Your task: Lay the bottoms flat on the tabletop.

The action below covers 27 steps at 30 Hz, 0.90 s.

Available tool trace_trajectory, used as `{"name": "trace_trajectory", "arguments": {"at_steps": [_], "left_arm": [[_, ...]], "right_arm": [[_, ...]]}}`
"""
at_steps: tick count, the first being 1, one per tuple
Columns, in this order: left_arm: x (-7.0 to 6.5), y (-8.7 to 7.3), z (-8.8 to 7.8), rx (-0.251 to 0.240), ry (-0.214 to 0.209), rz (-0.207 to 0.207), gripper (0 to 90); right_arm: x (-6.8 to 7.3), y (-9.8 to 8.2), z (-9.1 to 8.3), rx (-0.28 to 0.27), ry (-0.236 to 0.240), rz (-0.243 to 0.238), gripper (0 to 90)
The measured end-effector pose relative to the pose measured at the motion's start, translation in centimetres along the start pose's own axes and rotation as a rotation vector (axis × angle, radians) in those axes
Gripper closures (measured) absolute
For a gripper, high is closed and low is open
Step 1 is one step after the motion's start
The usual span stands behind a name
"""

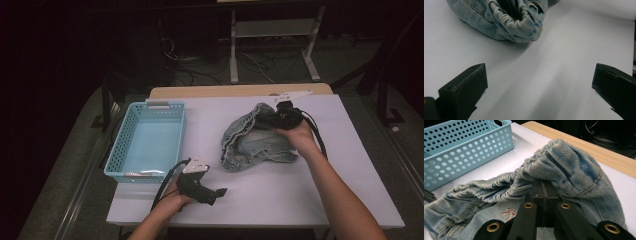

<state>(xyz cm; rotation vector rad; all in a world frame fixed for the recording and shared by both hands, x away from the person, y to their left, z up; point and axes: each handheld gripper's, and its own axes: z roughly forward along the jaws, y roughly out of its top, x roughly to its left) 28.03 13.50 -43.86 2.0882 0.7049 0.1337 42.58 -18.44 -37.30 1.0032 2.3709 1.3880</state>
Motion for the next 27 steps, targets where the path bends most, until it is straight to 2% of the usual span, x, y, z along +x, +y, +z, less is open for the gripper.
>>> {"name": "trace_trajectory", "arguments": {"at_steps": [12,27], "left_arm": [[0.0,0.0,0.0,-0.002,-0.002,-0.001,0.0],[0.0,0.0,0.0,0.0,-0.006,0.002,0.0]], "right_arm": [[-0.1,0.9,1.7,0.009,0.006,0.017,88.9],[0.1,2.3,4.7,0.035,0.01,0.021,88.9]]}}
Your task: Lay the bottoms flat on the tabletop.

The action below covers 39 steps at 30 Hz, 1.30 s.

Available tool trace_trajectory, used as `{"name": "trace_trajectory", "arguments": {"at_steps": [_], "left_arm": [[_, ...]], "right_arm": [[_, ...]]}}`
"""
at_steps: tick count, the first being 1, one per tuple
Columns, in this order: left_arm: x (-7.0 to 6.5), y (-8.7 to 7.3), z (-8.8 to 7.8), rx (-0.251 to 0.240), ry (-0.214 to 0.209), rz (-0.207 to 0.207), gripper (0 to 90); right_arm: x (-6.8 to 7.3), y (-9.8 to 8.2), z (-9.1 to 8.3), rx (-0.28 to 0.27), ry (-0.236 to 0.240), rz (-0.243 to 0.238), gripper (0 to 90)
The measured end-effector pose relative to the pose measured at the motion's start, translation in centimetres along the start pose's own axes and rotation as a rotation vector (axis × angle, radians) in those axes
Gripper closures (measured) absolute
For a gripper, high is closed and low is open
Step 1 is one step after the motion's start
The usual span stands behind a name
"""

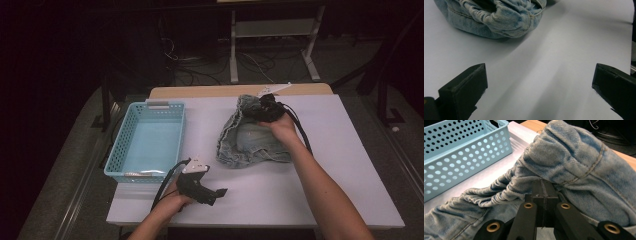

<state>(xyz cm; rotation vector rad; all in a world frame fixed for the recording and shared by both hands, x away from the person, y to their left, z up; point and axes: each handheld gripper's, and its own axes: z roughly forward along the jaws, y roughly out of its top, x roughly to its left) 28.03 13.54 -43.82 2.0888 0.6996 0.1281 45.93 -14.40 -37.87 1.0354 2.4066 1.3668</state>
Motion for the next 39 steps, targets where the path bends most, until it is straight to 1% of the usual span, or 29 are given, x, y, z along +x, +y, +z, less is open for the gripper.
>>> {"name": "trace_trajectory", "arguments": {"at_steps": [5,12,16,18,21,26,29,33,35,39], "left_arm": [[0.0,0.0,0.0,-0.002,-0.001,-0.001,0.0],[0.0,0.0,0.0,0.0,0.0,-0.003,0.0],[0.0,0.0,0.0,-0.004,0.001,-0.004,0.0],[0.0,0.0,0.0,-0.003,0.0,-0.003,0.0],[0.1,0.0,0.0,-0.003,-0.001,-0.006,0.0],[0.0,0.0,-0.1,-0.006,-0.002,-0.006,0.0],[0.0,0.0,0.0,-0.005,-0.003,-0.006,0.0],[0.0,0.0,-0.1,-0.006,-0.002,-0.007,0.0],[0.0,-0.1,-0.1,-0.007,-0.004,-0.006,0.0],[0.1,-0.1,-0.1,-0.004,-0.002,-0.005,0.0]], "right_arm": [[0.2,0.4,0.9,0.016,-0.003,-0.006,88.9],[0.2,0.3,0.6,0.017,-0.005,-0.011,88.9],[0.0,0.7,0.8,0.007,-0.003,-0.009,88.9],[0.1,1.0,1.1,0.011,-0.004,-0.015,88.9],[0.1,1.3,1.8,0.014,0.001,-0.007,88.9],[0.4,1.8,3.3,0.036,0.006,-0.01,88.9],[0.6,2.0,4.4,0.059,0.012,-0.012,88.9],[1.0,1.9,5.4,0.101,0.016,-0.03,88.9],[1.1,1.8,5.3,0.103,0.019,-0.036,88.9],[1.2,1.6,4.3,0.086,0.025,-0.036,88.8]]}}
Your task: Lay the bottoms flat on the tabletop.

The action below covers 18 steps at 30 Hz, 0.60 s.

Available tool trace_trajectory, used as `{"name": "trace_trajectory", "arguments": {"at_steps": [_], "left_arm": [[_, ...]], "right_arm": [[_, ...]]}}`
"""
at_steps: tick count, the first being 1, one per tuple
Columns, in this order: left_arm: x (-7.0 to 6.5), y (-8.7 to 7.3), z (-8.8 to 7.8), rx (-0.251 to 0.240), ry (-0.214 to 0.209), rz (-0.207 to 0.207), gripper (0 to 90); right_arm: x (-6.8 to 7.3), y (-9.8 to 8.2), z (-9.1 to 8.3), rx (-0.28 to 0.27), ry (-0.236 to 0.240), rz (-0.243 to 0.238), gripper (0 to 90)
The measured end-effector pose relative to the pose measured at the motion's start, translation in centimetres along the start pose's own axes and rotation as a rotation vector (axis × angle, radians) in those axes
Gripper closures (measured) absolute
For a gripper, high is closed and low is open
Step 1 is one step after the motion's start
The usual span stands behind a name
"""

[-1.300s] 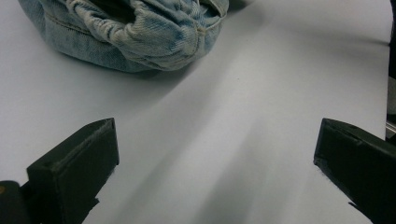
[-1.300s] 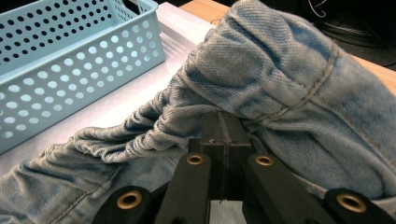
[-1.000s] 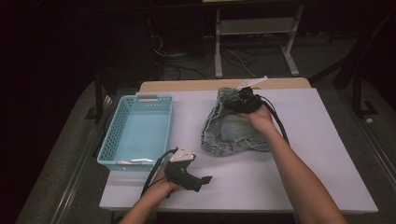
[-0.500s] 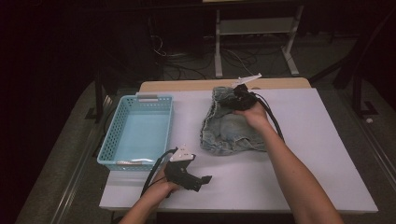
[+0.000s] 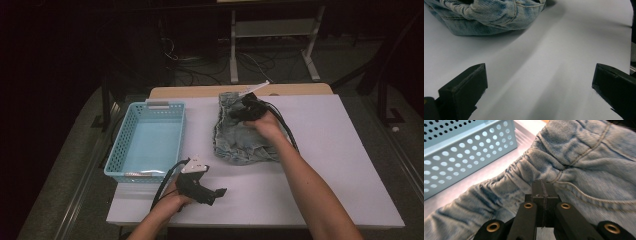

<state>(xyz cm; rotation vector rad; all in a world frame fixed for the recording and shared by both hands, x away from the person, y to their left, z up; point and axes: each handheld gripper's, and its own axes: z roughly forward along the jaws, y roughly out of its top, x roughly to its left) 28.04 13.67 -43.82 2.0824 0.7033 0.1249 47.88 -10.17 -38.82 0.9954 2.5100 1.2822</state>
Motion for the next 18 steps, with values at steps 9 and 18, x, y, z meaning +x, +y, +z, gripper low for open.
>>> {"name": "trace_trajectory", "arguments": {"at_steps": [9,18], "left_arm": [[0.0,0.0,0.1,0.004,0.005,0.003,0.0],[0.0,0.0,0.2,0.006,0.009,0.002,0.0]], "right_arm": [[-0.4,-1.6,-3.3,-0.039,0.002,0.027,76.1],[0.1,-3.4,-6.1,-0.049,0.024,0.01,53.0]]}}
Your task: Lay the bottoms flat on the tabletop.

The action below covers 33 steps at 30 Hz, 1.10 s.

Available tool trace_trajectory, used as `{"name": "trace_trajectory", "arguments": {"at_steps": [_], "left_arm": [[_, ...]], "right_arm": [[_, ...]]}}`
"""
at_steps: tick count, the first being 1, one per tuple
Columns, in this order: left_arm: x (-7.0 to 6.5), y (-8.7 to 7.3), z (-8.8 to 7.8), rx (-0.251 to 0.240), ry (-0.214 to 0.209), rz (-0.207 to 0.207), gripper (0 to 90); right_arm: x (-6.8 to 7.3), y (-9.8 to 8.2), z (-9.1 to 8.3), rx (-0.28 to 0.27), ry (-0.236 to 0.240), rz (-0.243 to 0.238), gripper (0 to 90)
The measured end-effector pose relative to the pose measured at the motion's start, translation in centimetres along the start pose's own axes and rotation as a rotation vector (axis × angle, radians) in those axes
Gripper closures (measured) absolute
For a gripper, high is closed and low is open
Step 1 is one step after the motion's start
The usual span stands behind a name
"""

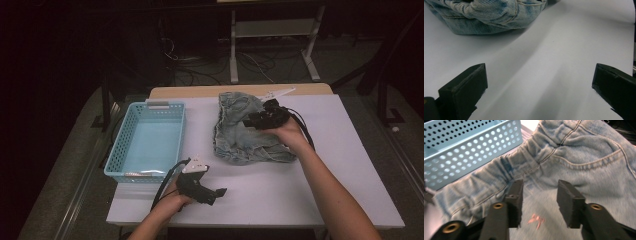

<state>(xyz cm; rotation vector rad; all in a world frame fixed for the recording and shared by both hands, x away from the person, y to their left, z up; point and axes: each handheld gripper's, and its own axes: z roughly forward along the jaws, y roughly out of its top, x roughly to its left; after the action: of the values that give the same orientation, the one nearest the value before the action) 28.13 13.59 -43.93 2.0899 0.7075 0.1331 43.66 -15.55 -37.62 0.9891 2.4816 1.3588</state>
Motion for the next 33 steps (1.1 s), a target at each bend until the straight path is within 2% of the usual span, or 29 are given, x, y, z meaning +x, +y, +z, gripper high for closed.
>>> {"name": "trace_trajectory", "arguments": {"at_steps": [8,13,17,28,33], "left_arm": [[0.0,0.0,0.0,0.001,0.005,-0.003,0.0],[0.0,0.0,0.0,0.0,0.005,-0.003,0.0],[0.0,0.0,0.0,0.0,0.005,-0.002,0.0],[0.0,0.0,-0.1,-0.002,0.001,-0.002,0.0],[0.0,0.0,-0.1,-0.002,0.001,0.001,0.0]], "right_arm": [[0.6,-1.6,-2.5,-0.01,-0.003,-0.007,46.8],[1.0,-2.7,-3.4,0.003,-0.007,-0.019,45.6],[1.3,-3.7,-4.0,0.01,-0.007,-0.009,44.7],[2.8,-6.0,-5.1,0.03,0.022,-0.003,41.6],[3.2,-6.0,-4.7,0.021,0.04,-0.001,40.0]]}}
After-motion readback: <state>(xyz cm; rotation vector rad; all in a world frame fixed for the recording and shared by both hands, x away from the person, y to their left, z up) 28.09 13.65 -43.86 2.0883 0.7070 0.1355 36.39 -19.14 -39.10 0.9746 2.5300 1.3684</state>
